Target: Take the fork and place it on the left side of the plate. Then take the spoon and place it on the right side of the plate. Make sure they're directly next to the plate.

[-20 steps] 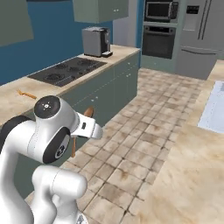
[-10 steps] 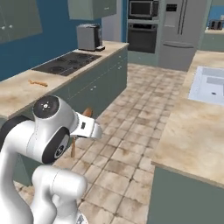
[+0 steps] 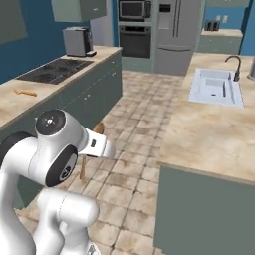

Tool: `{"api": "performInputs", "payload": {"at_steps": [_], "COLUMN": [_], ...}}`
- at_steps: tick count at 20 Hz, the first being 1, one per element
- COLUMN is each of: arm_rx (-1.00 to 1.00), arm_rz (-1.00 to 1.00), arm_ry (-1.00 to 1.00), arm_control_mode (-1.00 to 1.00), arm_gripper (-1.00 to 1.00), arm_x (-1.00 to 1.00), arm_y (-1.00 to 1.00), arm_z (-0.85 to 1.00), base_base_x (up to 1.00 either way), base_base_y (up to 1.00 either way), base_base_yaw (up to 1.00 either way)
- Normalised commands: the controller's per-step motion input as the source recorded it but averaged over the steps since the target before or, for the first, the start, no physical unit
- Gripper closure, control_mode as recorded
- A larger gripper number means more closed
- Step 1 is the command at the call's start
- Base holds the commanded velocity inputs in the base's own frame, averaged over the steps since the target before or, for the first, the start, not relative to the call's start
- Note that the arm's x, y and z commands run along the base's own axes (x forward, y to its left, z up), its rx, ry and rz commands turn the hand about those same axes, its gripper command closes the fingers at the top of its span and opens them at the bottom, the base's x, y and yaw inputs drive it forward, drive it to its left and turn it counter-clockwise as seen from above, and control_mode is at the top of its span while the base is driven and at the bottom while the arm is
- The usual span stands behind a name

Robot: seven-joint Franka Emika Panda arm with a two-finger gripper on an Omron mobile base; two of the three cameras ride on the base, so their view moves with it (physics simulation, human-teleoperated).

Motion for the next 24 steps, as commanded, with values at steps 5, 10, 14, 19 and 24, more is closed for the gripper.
{"api": "performInputs", "payload": {"at_steps": [5,10,14,19,24], "arm_rx": [0.00,0.00,0.00,0.00,0.00], "arm_rz": [0.00,0.00,0.00,0.00,0.00], "arm_ry": [0.00,0.00,0.00,0.00,0.00], "arm_control_mode": [1.00,1.00,1.00,1.00,1.00], "arm_gripper": [1.00,1.00,1.00,1.00,1.00], "arm_x": [0.00,0.00,0.00,0.00,0.00], "arm_y": [0.00,0.00,0.00,0.00,0.00], "arm_z": [0.00,0.00,0.00,0.00,0.00], "base_base_x": [0.00,0.00,0.00,0.00,0.00], "base_base_y": [-0.94,-1.00,-1.00,-1.00,-1.00], "base_base_yaw": [-0.09,0.00,0.00,0.00,0.00]}}
